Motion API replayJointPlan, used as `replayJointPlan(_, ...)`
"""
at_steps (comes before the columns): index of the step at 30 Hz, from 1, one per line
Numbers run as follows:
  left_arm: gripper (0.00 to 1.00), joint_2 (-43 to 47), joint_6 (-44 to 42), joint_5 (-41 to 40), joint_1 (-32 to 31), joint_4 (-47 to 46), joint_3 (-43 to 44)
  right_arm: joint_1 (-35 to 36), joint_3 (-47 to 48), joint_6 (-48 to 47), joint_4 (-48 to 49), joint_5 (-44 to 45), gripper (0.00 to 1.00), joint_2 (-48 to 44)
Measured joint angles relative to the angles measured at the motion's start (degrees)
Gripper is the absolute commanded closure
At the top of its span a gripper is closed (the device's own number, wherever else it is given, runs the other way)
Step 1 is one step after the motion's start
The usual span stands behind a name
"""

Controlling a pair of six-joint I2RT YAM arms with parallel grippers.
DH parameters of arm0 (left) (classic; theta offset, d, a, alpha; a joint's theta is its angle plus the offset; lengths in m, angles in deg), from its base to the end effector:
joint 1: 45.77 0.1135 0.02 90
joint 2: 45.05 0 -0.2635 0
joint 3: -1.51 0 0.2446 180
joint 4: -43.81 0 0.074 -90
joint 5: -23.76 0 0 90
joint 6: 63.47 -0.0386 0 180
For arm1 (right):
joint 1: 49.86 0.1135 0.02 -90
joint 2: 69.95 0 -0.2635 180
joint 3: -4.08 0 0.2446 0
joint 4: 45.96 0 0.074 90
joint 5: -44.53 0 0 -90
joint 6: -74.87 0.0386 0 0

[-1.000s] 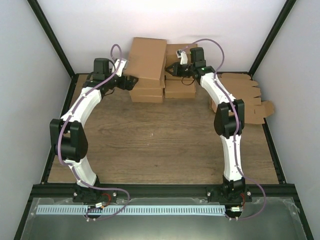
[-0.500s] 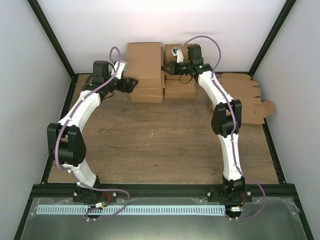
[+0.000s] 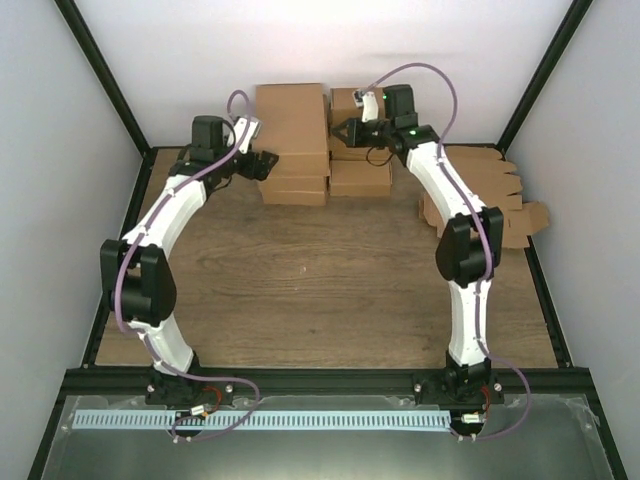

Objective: Fold the paper box

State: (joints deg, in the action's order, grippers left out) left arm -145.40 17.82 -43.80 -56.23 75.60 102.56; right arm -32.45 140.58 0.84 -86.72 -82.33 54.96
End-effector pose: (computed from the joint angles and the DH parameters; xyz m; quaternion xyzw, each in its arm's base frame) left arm 0.3964 -0.0882 0.3191 0.2366 0.8262 -0.1768 0.4797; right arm 0.4721 0.1723 0.3276 -0.1703 0.8161 0.3991 0.3818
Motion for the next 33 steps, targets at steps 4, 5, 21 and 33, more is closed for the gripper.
replayJointPlan(4,0.15,-3.58,-2.45,-0.15,0.02,1.51,5.05,-0.35,-6.32,-0.37,1.42,2.34,0.94,-9.14)
replayJointPlan(5,0.15,-4.28,-2.91,-0.13,0.02,1.60,5.84,-0.35,-7.82,-0.37,2.01,2.69,0.94,-11.15)
replayJointPlan(21,0.17,-8.39,-5.27,-3.17,0.02,3.15,10.38,-0.44,-33.55,2.36,12.50,3.50,0.90,-32.96)
replayJointPlan(33,0.00,-3.41,-1.75,-4.33,0.07,1.46,4.72,-0.44,-54.31,2.27,21.05,8.79,0.09,-52.15)
